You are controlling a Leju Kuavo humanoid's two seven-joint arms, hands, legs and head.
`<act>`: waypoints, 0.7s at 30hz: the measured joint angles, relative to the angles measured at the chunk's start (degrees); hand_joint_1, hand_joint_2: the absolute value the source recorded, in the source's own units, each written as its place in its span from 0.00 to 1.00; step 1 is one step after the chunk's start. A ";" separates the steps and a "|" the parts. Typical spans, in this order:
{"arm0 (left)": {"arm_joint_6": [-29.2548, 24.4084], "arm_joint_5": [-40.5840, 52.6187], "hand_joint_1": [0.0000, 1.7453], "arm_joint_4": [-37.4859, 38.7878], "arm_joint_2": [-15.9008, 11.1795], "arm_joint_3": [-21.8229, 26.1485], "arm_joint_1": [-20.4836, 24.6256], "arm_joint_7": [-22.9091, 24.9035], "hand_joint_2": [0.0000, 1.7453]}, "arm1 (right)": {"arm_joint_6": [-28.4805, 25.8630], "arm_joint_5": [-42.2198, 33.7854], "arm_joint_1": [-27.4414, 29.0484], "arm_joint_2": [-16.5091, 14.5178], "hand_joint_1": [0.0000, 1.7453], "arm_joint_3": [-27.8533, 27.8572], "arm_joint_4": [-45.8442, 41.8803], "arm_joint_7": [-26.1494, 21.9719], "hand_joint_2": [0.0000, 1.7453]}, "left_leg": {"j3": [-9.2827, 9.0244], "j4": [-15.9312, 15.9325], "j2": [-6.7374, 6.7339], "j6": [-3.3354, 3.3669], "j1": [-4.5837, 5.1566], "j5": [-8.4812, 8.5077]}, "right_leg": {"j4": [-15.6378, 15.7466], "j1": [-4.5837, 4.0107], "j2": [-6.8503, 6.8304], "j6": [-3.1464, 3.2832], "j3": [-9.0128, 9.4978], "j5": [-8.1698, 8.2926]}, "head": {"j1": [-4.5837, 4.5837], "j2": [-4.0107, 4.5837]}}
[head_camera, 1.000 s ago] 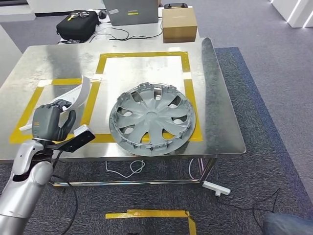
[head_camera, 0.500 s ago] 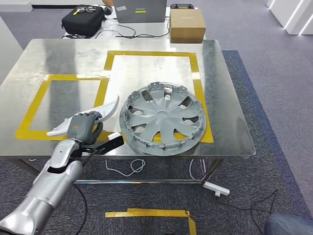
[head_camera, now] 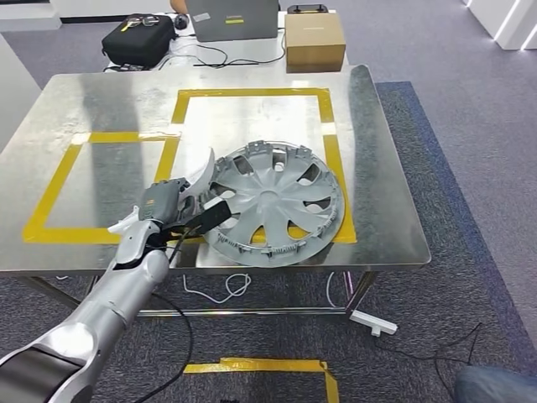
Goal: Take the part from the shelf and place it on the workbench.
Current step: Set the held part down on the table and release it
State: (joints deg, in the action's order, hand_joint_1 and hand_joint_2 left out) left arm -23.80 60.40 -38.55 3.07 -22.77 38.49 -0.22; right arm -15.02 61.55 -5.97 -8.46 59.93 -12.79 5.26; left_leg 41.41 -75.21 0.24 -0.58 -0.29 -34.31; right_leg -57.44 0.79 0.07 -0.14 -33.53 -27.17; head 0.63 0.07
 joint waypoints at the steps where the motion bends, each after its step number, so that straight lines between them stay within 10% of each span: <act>1: -0.01 -0.07 1.00 0.61 0.22 0.18 0.23 -0.02 1.00 | 0.00 0.02 0.03 0.00 0.00 0.00 0.00 0.05 1.00 | -0.26 0.63 -0.01 -0.01 -0.09 1.05 | -0.03 0.02 0.03 -0.03 0.08 -0.04 | 0.01 0.00; 4: -0.03 -0.23 1.00 1.86 0.71 0.61 1.35 -0.07 1.00 | 0.00 0.07 0.07 0.00 0.00 -0.01 0.00 0.25 1.00 | -5.34 11.84 -0.06 0.39 -0.12 6.89 | -0.09 -0.03 0.07 -0.41 0.42 -0.28 | -0.02 0.00; 6: -0.21 -0.21 1.00 2.51 1.02 0.85 1.96 -0.03 1.00 | 0.00 0.11 0.02 0.00 0.00 -0.02 0.00 0.19 1.00 | -7.18 16.16 -0.01 0.78 0.06 7.84 | -0.12 -0.17 0.06 -0.93 0.28 -0.29 | -0.08 0.00; 10: -2.31 0.79 1.00 4.03 1.33 1.54 3.67 1.85 1.00 | -0.01 0.48 0.02 0.01 0.00 -0.02 0.00 0.06 1.00 | -7.34 17.00 0.06 2.04 0.00 8.02 | -1.01 -0.07 0.00 -2.10 -0.49 -1.07 | -0.17 0.00; 14: -6.16 5.92 1.00 6.22 1.27 1.81 6.62 6.98 1.00 | -0.02 0.80 0.08 0.01 0.00 -0.02 0.01 0.07 1.00 | -7.15 17.19 0.01 2.79 -0.01 8.25 | -14.36 -0.04 -0.01 -2.52 -7.08 -7.24 | -0.54 0.00; 16: -6.97 9.32 1.00 7.20 1.14 1.81 7.49 9.79 1.00 | -0.05 0.67 0.14 0.00 0.00 -0.01 0.02 0.08 1.00 | -7.17 17.15 0.04 2.79 0.09 8.24 | -16.84 -0.05 -0.02 -2.52 -8.45 -6.96 | -0.57 0.00; 21: -7.05 11.59 1.00 7.97 -0.43 1.92 7.48 10.89 1.00 | -0.33 0.10 0.12 0.00 0.00 0.05 0.02 -0.11 1.00 | -7.21 16.82 0.13 1.93 0.42 7.88 | -1.11 -0.16 0.01 -1.91 -0.43 -0.18 | -0.55 0.00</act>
State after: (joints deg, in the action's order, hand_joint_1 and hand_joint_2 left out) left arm -30.85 71.99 -30.58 2.64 -20.85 45.98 10.67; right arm -15.35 61.65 -5.85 -8.46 59.98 -12.76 5.15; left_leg 34.20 -58.39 0.37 1.35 0.13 -26.43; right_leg -58.55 0.63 0.08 -2.04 -33.96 -27.35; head 0.08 0.07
